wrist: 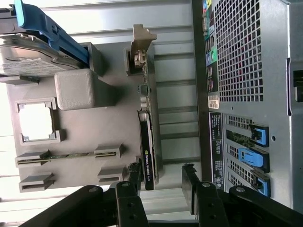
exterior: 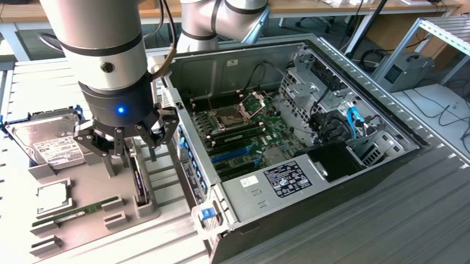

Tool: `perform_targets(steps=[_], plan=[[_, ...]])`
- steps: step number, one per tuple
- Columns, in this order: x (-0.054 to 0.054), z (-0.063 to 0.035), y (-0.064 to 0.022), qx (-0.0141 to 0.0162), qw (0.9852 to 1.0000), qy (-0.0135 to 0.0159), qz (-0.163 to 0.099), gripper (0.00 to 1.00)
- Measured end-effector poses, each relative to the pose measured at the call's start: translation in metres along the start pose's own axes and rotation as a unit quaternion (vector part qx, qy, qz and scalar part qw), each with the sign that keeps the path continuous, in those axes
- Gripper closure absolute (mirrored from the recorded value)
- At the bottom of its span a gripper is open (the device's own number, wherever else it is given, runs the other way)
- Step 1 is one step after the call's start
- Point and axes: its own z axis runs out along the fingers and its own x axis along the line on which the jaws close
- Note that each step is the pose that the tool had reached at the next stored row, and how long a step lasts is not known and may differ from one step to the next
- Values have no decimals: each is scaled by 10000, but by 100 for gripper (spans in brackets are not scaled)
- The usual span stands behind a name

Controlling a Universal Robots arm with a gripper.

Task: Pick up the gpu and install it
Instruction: 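Pick up the gpu and move the gpu toward the slot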

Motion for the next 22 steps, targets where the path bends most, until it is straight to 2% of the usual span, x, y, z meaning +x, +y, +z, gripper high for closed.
perform_targets(steps=[22], plan=[[14,79,0,37,10000,-3,-1,52]])
